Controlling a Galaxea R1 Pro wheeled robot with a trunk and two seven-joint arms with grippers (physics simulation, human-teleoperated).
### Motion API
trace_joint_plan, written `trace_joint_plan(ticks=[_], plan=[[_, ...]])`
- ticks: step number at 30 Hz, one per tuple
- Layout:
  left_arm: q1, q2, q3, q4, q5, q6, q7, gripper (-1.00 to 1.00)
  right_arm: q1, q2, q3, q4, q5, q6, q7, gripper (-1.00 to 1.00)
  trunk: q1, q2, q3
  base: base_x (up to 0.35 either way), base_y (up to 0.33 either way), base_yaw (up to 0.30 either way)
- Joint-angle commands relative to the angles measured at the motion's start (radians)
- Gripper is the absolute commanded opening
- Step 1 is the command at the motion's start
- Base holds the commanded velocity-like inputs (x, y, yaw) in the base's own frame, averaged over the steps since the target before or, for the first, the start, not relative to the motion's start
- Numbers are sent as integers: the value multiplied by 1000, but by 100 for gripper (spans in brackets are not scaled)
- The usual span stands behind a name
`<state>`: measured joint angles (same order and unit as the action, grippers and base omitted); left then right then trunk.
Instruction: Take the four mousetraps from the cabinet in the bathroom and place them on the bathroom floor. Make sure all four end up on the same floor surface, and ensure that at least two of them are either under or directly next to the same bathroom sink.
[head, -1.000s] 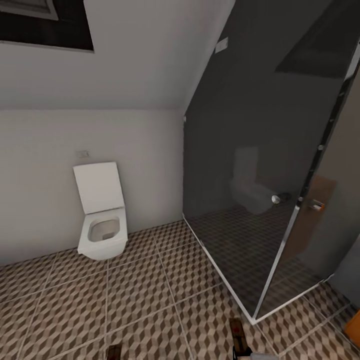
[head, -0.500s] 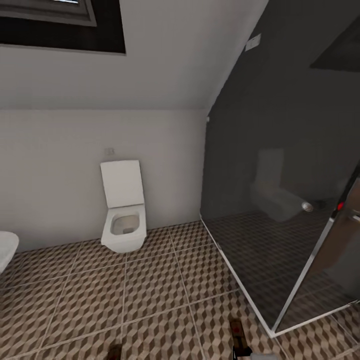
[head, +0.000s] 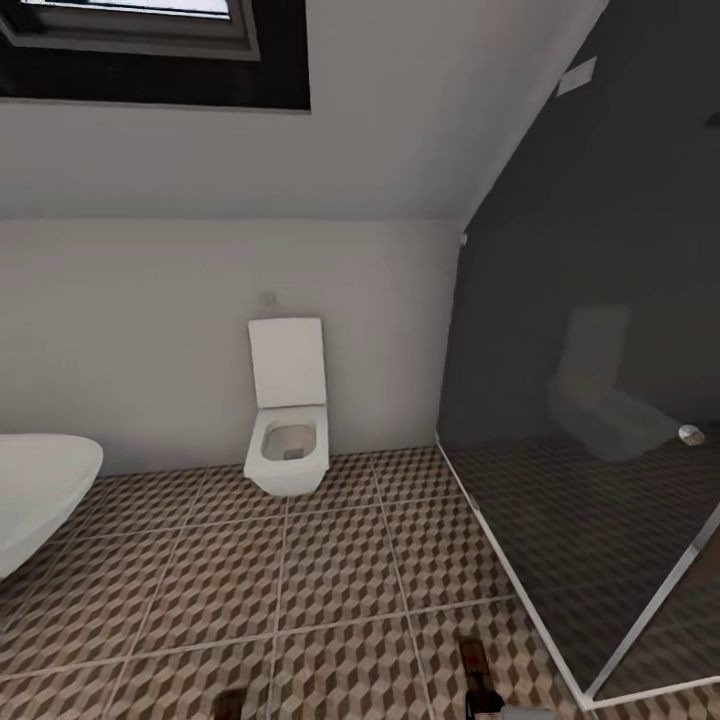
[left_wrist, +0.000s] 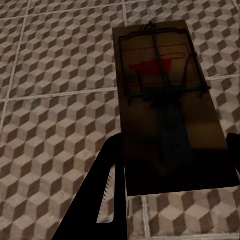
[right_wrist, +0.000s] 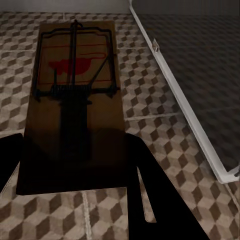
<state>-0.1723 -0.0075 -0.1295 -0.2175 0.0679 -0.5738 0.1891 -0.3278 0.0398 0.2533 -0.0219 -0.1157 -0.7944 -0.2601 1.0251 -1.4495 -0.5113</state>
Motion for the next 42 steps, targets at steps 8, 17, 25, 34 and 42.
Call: trace_joint_plan(ticks=[8, 17, 25, 34, 42], plan=[[-1, 0, -9, 1, 6, -3, 6, -100, 0, 0, 9, 0, -13, -5, 1, -100, 0, -1, -1, 0, 0, 267], [-1, 0, -9, 1, 6, -3, 6, -100, -1, 0, 10, 0, -13, -5, 1, -100, 0, -1, -1, 0, 0, 267], [-1, 0, -9, 1, 6, -3, 6, -100, 0, 0, 9, 0, -13, -5, 1, -100, 0, -1, -1, 0, 0, 267], [-1, 0, -9, 1, 6, -3, 6, -100, -1, 1, 10, 0, -12, -5, 1, -100, 0, -1, -1, 0, 0, 267], [-1, 0, -9, 1, 6, -3, 6, -100, 0, 2, 10, 0, -12, -5, 1, -100, 0, -1, -1, 0, 0, 267]])
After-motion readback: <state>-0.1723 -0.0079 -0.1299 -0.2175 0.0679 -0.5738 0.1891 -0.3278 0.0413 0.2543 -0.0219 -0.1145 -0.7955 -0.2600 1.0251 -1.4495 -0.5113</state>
